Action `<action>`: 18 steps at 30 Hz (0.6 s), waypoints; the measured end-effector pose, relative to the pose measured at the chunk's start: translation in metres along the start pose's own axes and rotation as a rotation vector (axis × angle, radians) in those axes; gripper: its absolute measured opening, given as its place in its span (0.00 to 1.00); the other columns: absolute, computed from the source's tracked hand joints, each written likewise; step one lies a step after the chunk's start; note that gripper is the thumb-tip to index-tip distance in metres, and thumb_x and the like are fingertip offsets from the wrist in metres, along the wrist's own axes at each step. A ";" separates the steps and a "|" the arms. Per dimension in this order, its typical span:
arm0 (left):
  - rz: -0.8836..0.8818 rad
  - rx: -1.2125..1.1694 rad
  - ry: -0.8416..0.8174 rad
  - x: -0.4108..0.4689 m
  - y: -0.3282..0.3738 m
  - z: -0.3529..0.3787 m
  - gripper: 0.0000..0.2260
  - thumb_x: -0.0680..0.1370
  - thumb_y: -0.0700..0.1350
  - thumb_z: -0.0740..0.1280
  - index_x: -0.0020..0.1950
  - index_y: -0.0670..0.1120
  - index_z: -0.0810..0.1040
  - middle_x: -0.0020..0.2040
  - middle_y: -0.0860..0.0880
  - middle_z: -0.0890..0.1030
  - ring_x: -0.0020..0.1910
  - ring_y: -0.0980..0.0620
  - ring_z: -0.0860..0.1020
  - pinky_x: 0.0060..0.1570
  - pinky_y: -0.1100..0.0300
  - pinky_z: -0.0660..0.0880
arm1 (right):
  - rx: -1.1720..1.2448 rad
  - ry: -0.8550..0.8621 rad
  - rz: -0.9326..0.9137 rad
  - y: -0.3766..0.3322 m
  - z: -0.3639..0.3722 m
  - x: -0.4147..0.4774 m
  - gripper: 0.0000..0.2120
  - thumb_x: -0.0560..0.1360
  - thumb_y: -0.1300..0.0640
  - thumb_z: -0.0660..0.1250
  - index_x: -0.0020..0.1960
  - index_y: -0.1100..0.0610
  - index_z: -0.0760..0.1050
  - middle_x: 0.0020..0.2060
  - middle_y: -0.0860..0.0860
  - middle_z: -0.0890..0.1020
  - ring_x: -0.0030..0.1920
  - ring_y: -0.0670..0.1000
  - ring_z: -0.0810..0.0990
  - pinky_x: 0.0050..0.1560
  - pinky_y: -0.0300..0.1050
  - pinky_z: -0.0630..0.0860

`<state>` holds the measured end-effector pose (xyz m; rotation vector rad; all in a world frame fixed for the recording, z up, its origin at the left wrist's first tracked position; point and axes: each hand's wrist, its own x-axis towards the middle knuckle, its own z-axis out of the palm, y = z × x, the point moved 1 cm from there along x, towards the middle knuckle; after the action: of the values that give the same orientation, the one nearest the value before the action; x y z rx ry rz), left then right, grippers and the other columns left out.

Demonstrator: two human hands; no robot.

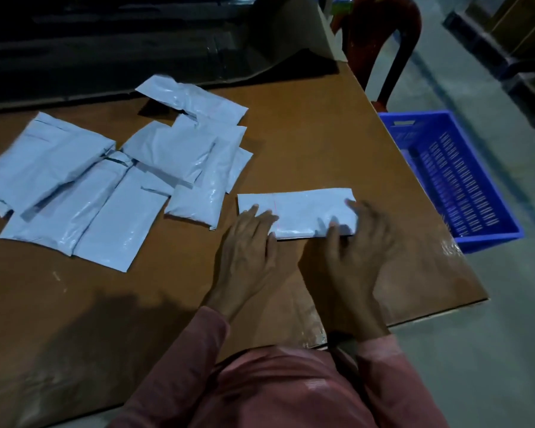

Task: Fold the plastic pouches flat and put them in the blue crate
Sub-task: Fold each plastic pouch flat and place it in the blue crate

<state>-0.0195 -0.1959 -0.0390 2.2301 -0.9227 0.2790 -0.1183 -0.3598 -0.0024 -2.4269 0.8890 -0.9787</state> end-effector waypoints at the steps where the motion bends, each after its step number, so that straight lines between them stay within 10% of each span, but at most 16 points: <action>1: -0.043 0.046 -0.036 0.006 0.003 0.001 0.17 0.83 0.44 0.62 0.71 0.41 0.77 0.71 0.43 0.78 0.76 0.44 0.69 0.75 0.43 0.65 | 0.043 -0.123 -0.077 -0.001 0.008 -0.001 0.18 0.79 0.53 0.67 0.68 0.52 0.74 0.68 0.49 0.75 0.69 0.53 0.71 0.69 0.55 0.65; 7: -0.092 0.380 -0.241 0.040 0.007 0.022 0.26 0.86 0.53 0.51 0.79 0.41 0.66 0.80 0.42 0.65 0.81 0.41 0.58 0.79 0.41 0.54 | -0.087 -0.521 -0.194 0.006 0.056 0.014 0.20 0.84 0.48 0.55 0.73 0.49 0.71 0.75 0.48 0.70 0.76 0.50 0.66 0.75 0.56 0.60; 18: -0.113 0.434 -0.305 0.041 -0.009 0.044 0.27 0.87 0.57 0.46 0.85 0.49 0.52 0.84 0.43 0.52 0.83 0.42 0.48 0.80 0.40 0.50 | -0.381 -0.486 -0.277 0.014 0.075 0.021 0.24 0.86 0.42 0.46 0.80 0.44 0.59 0.81 0.47 0.58 0.82 0.50 0.48 0.78 0.63 0.48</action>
<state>0.0137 -0.2432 -0.0587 2.7720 -0.9564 0.0916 -0.0582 -0.3765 -0.0513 -2.9785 0.6152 -0.2711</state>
